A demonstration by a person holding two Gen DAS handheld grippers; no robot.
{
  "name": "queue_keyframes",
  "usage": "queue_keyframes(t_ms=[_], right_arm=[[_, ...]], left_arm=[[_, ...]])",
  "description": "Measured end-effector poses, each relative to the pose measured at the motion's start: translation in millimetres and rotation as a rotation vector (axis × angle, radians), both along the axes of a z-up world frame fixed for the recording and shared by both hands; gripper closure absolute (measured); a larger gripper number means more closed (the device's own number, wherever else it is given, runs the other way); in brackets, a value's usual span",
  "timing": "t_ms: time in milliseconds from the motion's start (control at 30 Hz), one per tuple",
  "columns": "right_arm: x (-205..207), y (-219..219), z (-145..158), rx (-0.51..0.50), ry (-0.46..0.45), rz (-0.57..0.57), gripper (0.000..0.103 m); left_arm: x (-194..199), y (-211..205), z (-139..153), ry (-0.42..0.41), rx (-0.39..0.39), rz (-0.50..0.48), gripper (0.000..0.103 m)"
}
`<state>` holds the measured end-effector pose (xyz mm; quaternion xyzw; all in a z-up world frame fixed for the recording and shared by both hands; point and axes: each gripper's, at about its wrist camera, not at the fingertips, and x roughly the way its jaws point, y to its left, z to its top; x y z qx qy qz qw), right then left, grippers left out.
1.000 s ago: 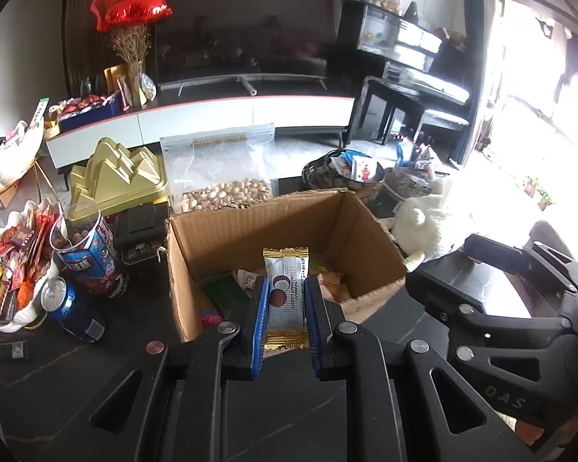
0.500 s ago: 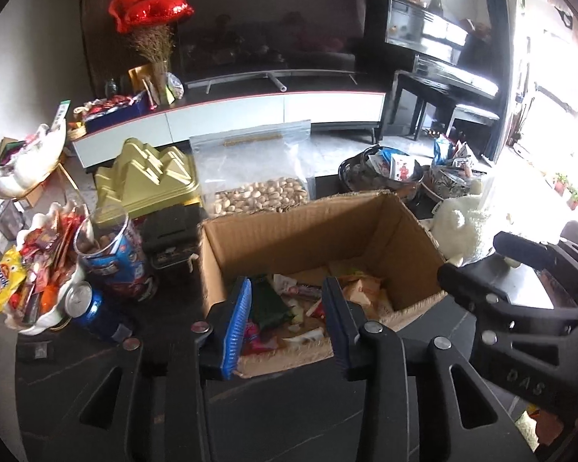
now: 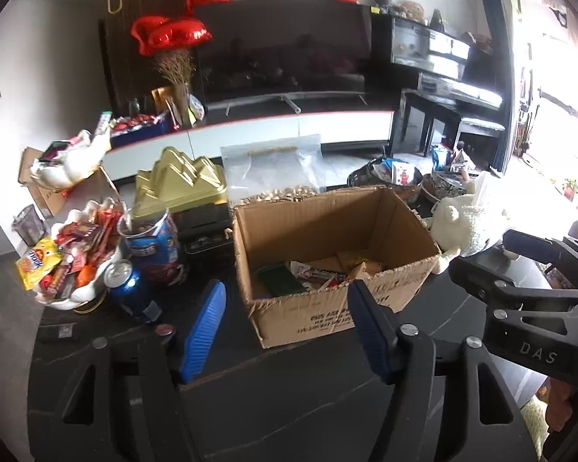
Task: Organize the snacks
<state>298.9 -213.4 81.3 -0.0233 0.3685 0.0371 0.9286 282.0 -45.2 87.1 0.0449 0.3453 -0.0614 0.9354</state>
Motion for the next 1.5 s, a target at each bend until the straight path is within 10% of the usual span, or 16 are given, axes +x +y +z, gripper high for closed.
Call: queue_keyframes(t_ms=[667,1500], right_arm=[[-148,2,5,0.020,-0.232,-0.025,0.013],[-232,4,-10,-0.010,-0.377,-0.051,0.011]], left_arm=[[-142,14,14,-0.258,0.081,0.083,0.000],[-221,21,-8,-0.368,0.045,0.143,0.000]])
